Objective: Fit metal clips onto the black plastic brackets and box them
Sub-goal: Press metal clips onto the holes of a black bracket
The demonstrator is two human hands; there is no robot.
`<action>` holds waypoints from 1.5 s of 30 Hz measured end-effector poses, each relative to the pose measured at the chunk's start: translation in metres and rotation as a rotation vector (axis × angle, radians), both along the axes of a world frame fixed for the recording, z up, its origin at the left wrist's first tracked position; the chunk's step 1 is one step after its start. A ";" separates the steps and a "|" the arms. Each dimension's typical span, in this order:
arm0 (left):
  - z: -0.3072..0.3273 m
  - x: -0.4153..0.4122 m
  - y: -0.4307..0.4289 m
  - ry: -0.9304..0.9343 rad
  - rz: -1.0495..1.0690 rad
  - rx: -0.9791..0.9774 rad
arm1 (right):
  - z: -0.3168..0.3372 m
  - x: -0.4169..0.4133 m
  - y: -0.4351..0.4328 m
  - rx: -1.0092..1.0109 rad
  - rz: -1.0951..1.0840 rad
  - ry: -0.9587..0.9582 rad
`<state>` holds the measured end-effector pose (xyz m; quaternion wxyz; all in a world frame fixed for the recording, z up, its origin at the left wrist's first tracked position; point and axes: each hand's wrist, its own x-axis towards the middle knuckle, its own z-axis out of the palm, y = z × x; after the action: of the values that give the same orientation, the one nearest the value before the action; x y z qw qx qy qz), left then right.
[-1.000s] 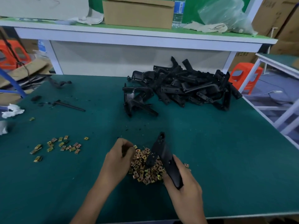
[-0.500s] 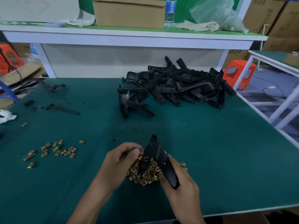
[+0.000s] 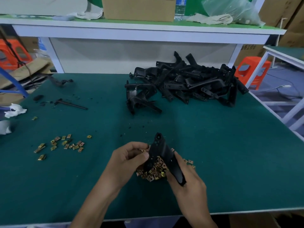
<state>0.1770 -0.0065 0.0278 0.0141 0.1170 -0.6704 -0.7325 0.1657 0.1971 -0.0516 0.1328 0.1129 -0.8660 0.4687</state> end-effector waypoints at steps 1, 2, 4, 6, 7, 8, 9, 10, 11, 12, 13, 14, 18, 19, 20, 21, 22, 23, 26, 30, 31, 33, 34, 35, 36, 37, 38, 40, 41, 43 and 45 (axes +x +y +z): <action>0.000 0.000 -0.001 -0.002 -0.004 -0.020 | 0.000 0.000 0.000 0.011 -0.003 0.002; 0.001 0.001 -0.003 -0.003 -0.015 -0.042 | 0.000 0.001 0.000 0.024 -0.004 0.000; 0.003 0.000 -0.007 -0.014 -0.052 -0.088 | 0.000 0.001 -0.001 0.045 0.001 -0.003; 0.005 -0.001 -0.011 -0.037 -0.093 -0.138 | 0.000 0.002 -0.001 0.057 0.011 -0.010; 0.007 -0.002 -0.013 -0.049 -0.115 -0.158 | 0.000 0.002 -0.001 0.062 0.015 -0.013; 0.008 -0.003 -0.014 -0.060 -0.136 -0.169 | 0.001 0.002 0.000 0.068 0.019 -0.012; 0.009 -0.004 -0.016 -0.068 -0.155 -0.172 | 0.001 0.002 0.000 0.074 0.023 -0.010; 0.010 -0.005 -0.018 -0.073 -0.168 -0.168 | 0.002 0.002 0.000 0.076 0.027 -0.007; 0.010 -0.006 -0.018 -0.075 -0.172 -0.156 | 0.002 0.001 0.000 0.073 0.030 -0.005; 0.010 -0.007 -0.017 -0.075 -0.163 -0.135 | 0.003 0.001 0.000 0.068 0.032 -0.005; 0.009 -0.007 -0.016 -0.072 -0.146 -0.105 | 0.003 0.001 0.000 0.063 0.035 -0.006; 0.007 -0.007 -0.014 -0.065 -0.124 -0.069 | 0.004 0.001 0.000 0.059 0.038 -0.006; -0.002 -0.005 -0.010 -0.049 -0.058 0.051 | 0.005 0.001 0.000 0.067 0.041 -0.017; -0.004 -0.004 -0.010 -0.049 -0.049 0.068 | 0.006 0.001 0.000 0.074 0.042 -0.022; -0.006 -0.003 -0.010 -0.045 -0.041 0.085 | 0.007 0.001 -0.001 0.085 0.045 -0.023; -0.008 -0.003 -0.010 -0.039 -0.032 0.100 | 0.008 0.002 -0.001 0.097 0.046 -0.021; -0.009 -0.002 -0.009 -0.032 -0.023 0.113 | 0.009 0.002 -0.002 0.104 0.046 -0.018; -0.011 -0.002 -0.007 -0.025 -0.010 0.124 | 0.010 0.002 -0.002 0.108 0.042 -0.014; -0.014 -0.001 -0.002 0.001 0.006 0.089 | 0.010 0.002 -0.002 0.127 0.022 -0.007; -0.011 -0.004 -0.008 -0.044 -0.115 -0.036 | 0.012 0.003 -0.003 0.172 0.012 0.003; -0.010 -0.005 -0.010 -0.073 -0.157 -0.049 | 0.012 0.004 -0.003 0.191 0.018 0.002; -0.009 -0.006 -0.010 -0.113 -0.202 -0.089 | 0.013 0.004 -0.003 0.209 0.025 -0.003; -0.009 -0.007 -0.008 -0.121 -0.201 -0.112 | 0.013 0.004 -0.003 0.203 0.019 -0.002; -0.009 -0.007 -0.007 -0.120 -0.192 -0.134 | 0.012 0.004 -0.004 0.189 0.006 -0.001; -0.007 -0.007 -0.005 -0.113 -0.178 -0.153 | 0.012 0.004 -0.004 0.169 -0.007 -0.002; -0.006 -0.007 -0.003 -0.100 -0.168 -0.167 | 0.012 0.004 -0.005 0.151 -0.018 -0.003; -0.003 -0.007 -0.002 -0.093 -0.161 -0.177 | 0.012 0.004 -0.005 0.141 -0.023 0.000; 0.002 -0.009 -0.003 -0.091 -0.180 -0.216 | 0.013 0.004 -0.004 0.140 -0.018 0.014; 0.002 -0.009 -0.006 -0.094 -0.203 -0.247 | 0.012 0.004 -0.004 0.138 -0.014 0.019; 0.003 -0.011 -0.011 -0.103 -0.266 -0.286 | 0.011 0.003 -0.004 0.102 -0.016 0.012; 0.003 -0.014 -0.014 -0.081 -0.262 -0.271 | 0.008 0.003 -0.004 0.031 -0.025 -0.005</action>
<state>0.1626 -0.0201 0.0310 -0.0928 0.0552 -0.7723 -0.6260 0.1683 0.1931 -0.0431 0.1350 0.1028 -0.8748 0.4539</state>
